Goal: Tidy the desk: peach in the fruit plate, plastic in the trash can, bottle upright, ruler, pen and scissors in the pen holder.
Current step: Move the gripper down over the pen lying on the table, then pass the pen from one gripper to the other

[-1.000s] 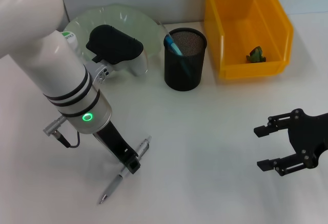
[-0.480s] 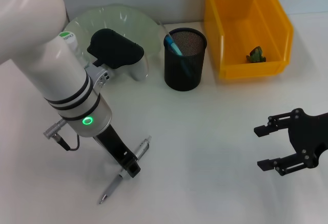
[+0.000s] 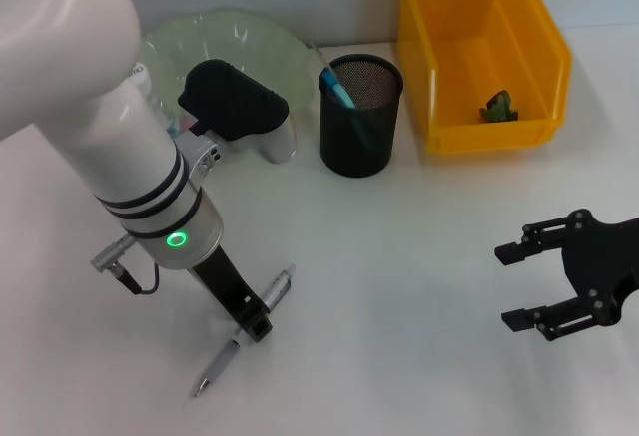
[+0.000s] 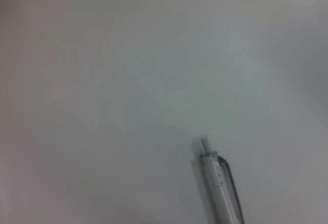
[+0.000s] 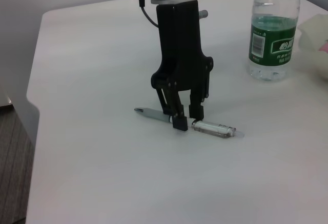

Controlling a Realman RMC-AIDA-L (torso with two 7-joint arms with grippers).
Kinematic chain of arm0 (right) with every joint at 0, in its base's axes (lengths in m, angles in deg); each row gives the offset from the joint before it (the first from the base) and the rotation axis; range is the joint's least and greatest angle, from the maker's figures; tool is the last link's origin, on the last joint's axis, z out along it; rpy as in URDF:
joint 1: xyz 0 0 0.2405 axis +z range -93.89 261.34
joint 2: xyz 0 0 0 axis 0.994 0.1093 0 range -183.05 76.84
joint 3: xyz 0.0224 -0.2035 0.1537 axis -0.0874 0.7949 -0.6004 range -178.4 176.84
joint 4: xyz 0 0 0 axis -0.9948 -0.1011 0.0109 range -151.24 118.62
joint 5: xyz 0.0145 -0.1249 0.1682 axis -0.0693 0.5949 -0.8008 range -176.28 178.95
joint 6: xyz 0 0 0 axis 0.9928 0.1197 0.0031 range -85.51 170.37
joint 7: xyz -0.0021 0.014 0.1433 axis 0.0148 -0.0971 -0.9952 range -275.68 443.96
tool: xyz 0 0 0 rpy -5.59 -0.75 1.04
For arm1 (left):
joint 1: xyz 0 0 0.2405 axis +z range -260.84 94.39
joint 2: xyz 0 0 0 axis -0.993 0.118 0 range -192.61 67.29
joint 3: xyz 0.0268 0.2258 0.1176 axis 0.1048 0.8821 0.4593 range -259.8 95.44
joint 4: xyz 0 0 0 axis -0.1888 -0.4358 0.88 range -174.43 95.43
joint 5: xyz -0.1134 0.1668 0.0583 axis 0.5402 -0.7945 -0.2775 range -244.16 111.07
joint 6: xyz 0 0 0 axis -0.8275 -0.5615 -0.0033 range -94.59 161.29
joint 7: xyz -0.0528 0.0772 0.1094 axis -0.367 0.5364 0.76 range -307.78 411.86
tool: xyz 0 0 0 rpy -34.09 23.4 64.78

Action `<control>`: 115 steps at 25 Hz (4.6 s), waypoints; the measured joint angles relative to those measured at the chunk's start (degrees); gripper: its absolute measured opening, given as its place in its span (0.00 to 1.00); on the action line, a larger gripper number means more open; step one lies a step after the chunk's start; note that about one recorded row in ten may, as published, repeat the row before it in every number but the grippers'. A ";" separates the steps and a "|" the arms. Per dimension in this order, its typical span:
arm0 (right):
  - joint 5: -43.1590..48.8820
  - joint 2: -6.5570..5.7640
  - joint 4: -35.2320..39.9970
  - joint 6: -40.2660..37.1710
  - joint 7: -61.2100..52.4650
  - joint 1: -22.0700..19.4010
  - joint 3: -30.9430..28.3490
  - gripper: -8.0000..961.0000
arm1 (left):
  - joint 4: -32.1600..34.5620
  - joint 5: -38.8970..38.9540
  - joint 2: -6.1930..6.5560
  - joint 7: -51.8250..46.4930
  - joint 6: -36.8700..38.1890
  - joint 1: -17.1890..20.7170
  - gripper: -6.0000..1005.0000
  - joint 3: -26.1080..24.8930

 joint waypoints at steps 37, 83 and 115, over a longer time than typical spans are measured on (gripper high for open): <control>-13.05 -2.12 -5.95 -7.79 -4.82 -3.96 -11.30 0.67 | 17.59 38.47 0.55 35.42 9.20 19.35 0.14 -34.07; -37.99 3.20 -45.03 6.22 32.13 -0.60 -20.02 0.65 | -8.96 175.36 -0.02 152.68 -26.67 25.27 0.14 45.14; -40.02 3.26 -57.38 16.58 43.45 9.09 -22.30 0.63 | -7.69 183.33 -0.01 161.02 -28.08 23.88 0.14 48.00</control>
